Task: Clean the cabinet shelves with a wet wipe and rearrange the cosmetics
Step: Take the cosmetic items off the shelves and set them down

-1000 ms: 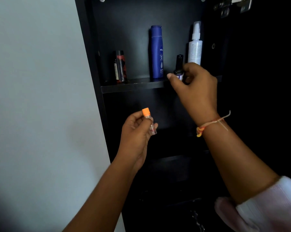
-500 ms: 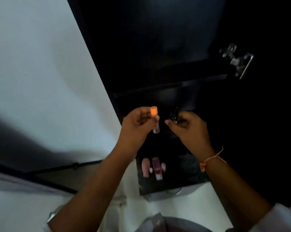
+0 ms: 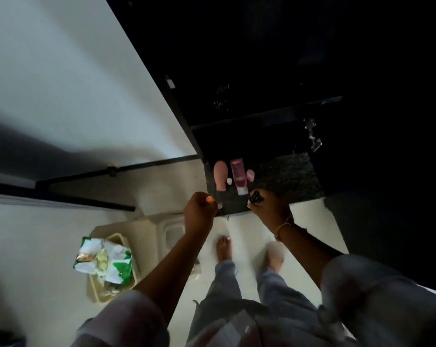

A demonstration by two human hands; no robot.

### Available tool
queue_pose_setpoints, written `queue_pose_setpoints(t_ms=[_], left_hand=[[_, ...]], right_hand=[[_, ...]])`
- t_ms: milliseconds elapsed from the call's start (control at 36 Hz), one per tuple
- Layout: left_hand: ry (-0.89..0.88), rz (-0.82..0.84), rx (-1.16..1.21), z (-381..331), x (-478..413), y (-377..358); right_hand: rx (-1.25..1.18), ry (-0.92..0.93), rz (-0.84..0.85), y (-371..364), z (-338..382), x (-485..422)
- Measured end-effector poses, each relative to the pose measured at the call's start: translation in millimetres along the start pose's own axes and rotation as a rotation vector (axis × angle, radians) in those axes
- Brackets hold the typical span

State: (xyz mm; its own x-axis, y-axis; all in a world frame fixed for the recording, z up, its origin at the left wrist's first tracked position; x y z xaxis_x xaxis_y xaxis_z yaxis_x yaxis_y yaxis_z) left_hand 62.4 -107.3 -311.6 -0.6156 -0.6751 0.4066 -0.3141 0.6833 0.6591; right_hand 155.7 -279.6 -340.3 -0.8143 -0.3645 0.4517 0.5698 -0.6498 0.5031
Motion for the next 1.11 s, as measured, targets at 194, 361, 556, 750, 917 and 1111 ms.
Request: queue_pose_setpoints(t_ms=[194,361,556,750,917,1111], left_hand=[[-0.055,0.017,0.068,24,-19,-32],[-0.084,0.06,0.03,32,-28,-40],[0.017,0.058,-0.037,37,-43,-49],[0.07,0.078,-0.042,42,-65,-65],[0.129,0.056,-0.08,47,-77,-73],[0.143,0.015,-0.026,54,-75,-75]], right_hand=[[0.015,0.065,0.072,-37,-11,-20],[0.071,0.094,0.083,-55,-11,-27],[0.158,0.08,0.043,-62,-14,-31],[0.191,0.132,0.019,-66,-12,-38],[0.188,0.166,-0.011,-71,-12,-37],[0.204,0.156,-0.025,-71,-11,-33]])
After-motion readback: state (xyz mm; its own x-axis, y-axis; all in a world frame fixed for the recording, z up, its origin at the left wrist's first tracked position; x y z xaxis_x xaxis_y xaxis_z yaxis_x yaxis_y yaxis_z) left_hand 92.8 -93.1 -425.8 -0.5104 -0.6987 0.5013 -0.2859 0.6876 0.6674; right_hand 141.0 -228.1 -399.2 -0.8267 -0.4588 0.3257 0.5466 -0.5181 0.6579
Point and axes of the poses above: each hand's wrist, its own x-axis away from the middle knuckle, its own y-axis out of the back of the hand, z = x × y, the point moved 1 cm from there along -x, towards the middle knuckle, and after that the axes turned 5 degrees about -x, right-handed, at the moved point
